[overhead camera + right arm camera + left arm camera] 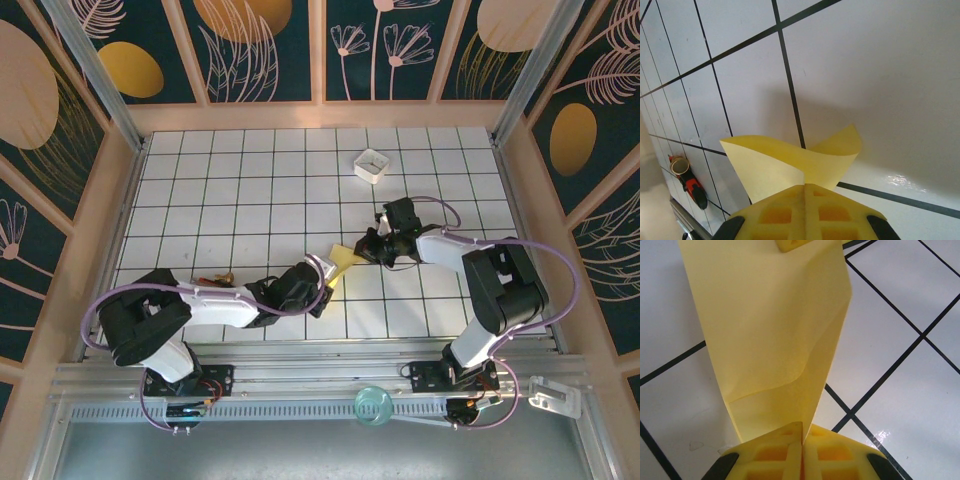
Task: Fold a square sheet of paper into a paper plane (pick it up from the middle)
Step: Perform the fifth fold on the wing at the bottom-center of the table.
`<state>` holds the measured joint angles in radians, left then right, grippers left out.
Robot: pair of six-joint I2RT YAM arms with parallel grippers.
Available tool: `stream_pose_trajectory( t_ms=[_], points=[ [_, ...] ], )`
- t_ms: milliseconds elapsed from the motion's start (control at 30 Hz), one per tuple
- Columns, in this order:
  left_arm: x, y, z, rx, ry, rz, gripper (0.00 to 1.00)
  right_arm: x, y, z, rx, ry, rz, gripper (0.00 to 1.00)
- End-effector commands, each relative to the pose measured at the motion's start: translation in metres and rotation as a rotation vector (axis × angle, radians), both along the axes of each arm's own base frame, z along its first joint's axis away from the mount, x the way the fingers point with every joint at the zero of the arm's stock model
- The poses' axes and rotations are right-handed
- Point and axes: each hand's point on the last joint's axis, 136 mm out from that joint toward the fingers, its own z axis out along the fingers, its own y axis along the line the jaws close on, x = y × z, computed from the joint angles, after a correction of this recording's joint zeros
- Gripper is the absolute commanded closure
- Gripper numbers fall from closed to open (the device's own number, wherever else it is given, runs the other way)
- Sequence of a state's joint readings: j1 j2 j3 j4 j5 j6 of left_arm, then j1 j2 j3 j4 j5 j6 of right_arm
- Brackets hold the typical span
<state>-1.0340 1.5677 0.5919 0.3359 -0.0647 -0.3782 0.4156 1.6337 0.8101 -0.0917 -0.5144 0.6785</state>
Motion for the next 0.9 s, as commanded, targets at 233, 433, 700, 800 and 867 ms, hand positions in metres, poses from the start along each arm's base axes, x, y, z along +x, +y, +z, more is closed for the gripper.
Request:
stream_pose_trajectory(
  t_ms=[233, 433, 700, 800, 867],
  points=[
    [0.001, 0.018, -0.012, 0.100, -0.026, 0.013, 0.78, -0.003, 0.015, 0.015, 0.102, 0.017, -0.024, 1.00],
    [0.001, 0.028, -0.019, 0.146, -0.034, 0.024, 0.74, -0.005, 0.014, 0.015, 0.101, 0.026, -0.028, 1.00],
    [-0.002, 0.032, -0.017, 0.144, -0.033, 0.019, 0.75, -0.004, 0.014, 0.010, 0.090, 0.035, -0.025, 1.00],
    [-0.005, 0.028, -0.014, 0.114, -0.023, 0.004, 0.79, -0.004, 0.013, 0.008, 0.086, 0.036, -0.024, 1.00],
    [-0.006, 0.027, -0.014, 0.110, -0.019, -0.002, 0.81, -0.005, 0.012, 0.006, 0.081, 0.038, -0.026, 1.00]
  ],
)
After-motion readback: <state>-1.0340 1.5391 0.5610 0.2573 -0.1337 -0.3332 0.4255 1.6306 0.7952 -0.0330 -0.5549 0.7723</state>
